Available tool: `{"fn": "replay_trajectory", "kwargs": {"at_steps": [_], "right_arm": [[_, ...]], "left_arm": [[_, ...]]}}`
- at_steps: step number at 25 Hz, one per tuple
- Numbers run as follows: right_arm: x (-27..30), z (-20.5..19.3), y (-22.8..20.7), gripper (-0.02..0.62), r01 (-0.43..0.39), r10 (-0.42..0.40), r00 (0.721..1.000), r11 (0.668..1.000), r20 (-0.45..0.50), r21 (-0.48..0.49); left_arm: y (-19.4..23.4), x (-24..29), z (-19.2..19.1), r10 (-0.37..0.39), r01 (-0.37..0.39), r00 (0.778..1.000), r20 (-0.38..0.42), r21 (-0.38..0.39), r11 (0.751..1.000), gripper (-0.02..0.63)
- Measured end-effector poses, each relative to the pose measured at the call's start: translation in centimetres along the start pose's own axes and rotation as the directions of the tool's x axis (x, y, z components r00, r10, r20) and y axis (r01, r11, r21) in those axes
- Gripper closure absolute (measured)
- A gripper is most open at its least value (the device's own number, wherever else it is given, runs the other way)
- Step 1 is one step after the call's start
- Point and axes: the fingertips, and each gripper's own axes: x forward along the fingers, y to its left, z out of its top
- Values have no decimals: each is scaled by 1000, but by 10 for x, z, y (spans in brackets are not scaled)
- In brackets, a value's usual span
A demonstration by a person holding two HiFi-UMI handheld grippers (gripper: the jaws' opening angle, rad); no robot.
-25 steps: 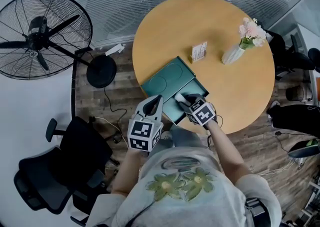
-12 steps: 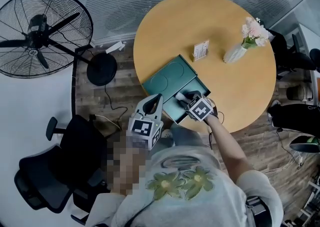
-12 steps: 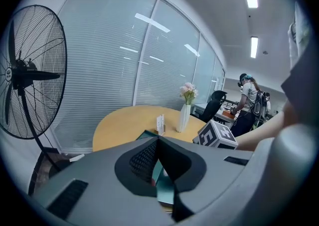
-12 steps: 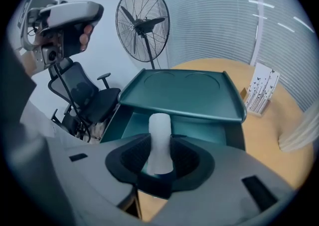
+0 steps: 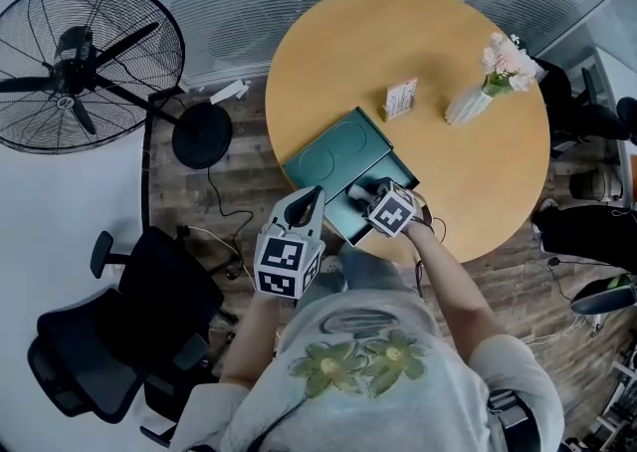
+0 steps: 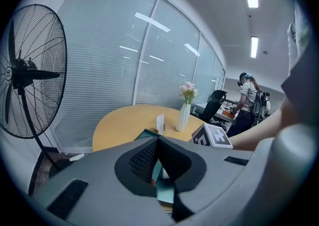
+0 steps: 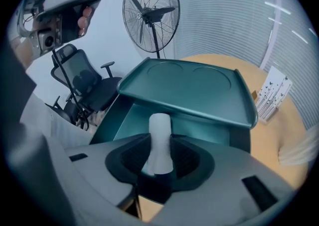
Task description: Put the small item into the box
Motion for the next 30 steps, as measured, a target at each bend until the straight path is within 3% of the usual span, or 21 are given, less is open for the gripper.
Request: {"fn": "replay_trajectory", "kwargs": {"at_steps": [15, 19, 30], "right_arm": [[11, -11, 5, 459, -16, 9, 995, 998, -100, -65], [11, -12, 6, 423, -18, 11, 994, 998, -108, -61], [-20, 5, 2, 423, 9, -9, 1000, 1000, 6, -18]], "left_arm": [[4, -3, -4, 13, -13, 1000, -1, -9, 1000, 604], [5, -3, -3, 13, -13, 1000, 1, -9, 1000, 604], [4, -8, 3, 10, -9, 1000, 18, -8, 1000, 604]]}}
